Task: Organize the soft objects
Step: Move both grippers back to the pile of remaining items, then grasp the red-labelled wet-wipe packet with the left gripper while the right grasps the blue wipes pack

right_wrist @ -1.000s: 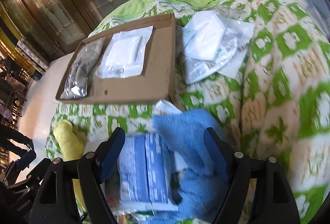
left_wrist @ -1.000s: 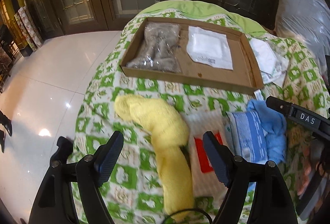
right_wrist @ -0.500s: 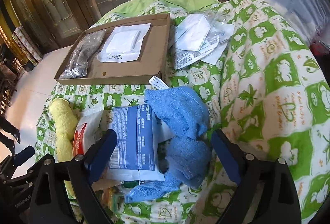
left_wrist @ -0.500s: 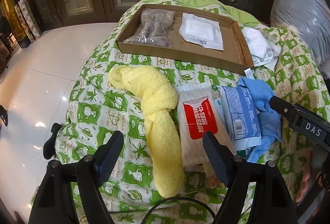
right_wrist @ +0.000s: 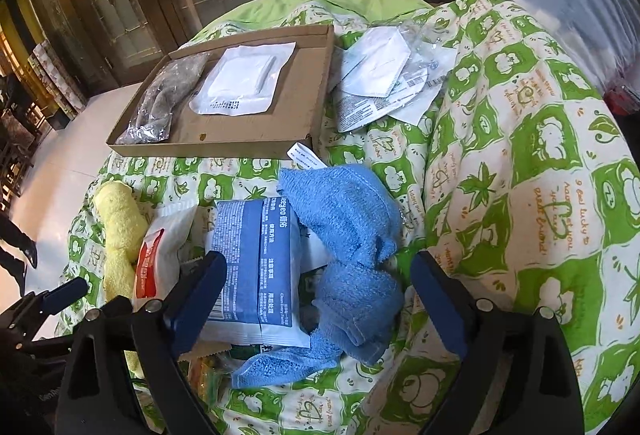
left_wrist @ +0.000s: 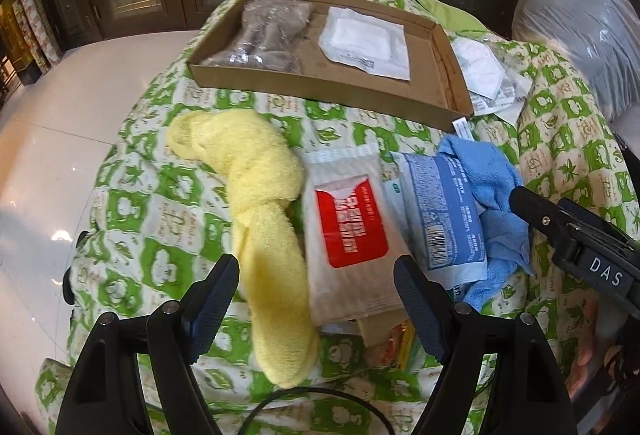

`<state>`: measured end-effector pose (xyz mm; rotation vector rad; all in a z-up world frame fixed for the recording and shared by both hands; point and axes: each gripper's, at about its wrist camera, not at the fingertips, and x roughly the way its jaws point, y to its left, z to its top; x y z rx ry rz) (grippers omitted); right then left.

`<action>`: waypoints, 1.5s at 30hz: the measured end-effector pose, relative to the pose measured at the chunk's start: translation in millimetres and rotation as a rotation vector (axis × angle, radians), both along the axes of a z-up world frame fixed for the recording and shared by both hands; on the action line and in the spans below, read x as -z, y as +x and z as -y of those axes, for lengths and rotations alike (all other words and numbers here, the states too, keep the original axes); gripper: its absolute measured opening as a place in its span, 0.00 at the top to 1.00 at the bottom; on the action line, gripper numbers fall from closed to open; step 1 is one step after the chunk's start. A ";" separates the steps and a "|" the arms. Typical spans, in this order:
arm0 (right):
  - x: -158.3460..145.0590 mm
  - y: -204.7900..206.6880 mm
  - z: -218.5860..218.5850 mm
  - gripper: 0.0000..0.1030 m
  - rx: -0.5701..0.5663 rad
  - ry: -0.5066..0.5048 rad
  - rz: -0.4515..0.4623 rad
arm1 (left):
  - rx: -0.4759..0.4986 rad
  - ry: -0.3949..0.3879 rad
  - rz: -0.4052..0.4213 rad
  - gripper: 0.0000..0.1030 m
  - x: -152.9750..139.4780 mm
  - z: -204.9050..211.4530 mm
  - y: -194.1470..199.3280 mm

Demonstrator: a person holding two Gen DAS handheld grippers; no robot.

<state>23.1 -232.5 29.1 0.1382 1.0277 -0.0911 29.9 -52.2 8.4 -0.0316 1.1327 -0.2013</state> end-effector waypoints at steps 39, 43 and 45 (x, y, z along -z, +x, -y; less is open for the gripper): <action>49.9 32.6 -21.3 0.45 -0.094 0.181 -0.149 | 0.035 -0.050 0.005 0.44 30.0 10.6 17.3; 37.5 26.6 -15.3 0.45 -0.103 0.210 -0.120 | 0.023 -0.071 0.017 0.44 23.5 2.8 13.1; 35.2 24.8 -9.7 0.45 -0.107 0.256 -0.134 | 0.017 -0.078 0.021 0.44 21.1 -0.9 13.1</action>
